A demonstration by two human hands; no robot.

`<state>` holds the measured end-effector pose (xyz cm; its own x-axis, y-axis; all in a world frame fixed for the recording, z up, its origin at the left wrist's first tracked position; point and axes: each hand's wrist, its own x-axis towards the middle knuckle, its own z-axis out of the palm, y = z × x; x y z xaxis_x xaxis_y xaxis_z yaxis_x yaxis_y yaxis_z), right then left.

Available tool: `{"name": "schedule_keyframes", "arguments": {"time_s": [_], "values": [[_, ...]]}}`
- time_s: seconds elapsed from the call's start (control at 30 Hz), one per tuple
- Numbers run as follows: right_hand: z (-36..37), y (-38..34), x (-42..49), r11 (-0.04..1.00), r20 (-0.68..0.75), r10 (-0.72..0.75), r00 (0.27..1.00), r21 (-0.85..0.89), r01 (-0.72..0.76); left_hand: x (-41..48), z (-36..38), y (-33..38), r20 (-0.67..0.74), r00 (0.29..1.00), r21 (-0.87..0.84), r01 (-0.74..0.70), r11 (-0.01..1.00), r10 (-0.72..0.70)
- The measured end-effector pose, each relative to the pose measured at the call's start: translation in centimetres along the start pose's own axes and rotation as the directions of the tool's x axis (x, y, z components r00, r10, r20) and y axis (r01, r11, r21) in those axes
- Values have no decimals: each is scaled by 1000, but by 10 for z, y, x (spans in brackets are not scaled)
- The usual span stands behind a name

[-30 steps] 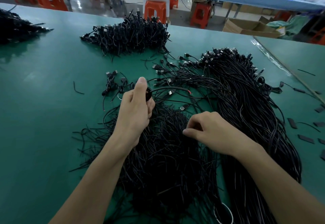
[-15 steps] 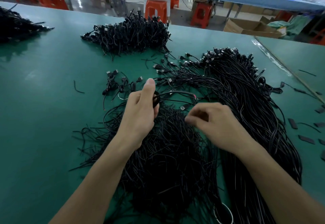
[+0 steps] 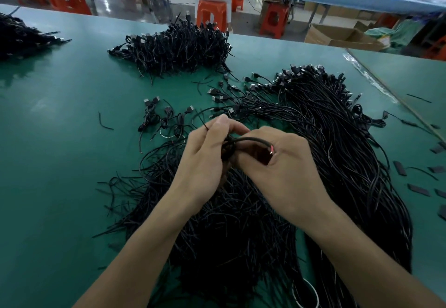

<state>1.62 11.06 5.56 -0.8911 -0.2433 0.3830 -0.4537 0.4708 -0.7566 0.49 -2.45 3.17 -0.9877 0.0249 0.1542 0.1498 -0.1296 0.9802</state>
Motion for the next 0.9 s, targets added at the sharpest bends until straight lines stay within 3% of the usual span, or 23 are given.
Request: {"name": "schedule_keyframes", "arguments": {"time_s": [0.13,0.3,0.5,0.6,0.73,0.8,0.9], "values": [[2,-4,-1,992,18,-71,997,-103,72,2,-1,2,-46,999,-66,24,998,-27],[4,-7,0,980,-87,-59,994,-195,41,1,-1,1,-76,994,-109,65,992,-74],[8,-12,-7,859,143,-219,965,-440,261,7,-6,-2,-105,984,-151,127,980,-143],[3,-13,-6,701,234,-321,918,-593,396,7,-10,-5,27,978,-133,210,968,-209],[-8,-17,-2,520,360,-459,812,-632,575,3,-12,-5,241,905,-80,379,922,-351],[-12,-20,3,511,419,-459,784,-598,618,1,-12,-4,287,853,-76,475,877,-437],[-18,-23,6,594,464,-345,816,-565,573,0,-9,-3,301,798,-125,575,808,-522]]}}
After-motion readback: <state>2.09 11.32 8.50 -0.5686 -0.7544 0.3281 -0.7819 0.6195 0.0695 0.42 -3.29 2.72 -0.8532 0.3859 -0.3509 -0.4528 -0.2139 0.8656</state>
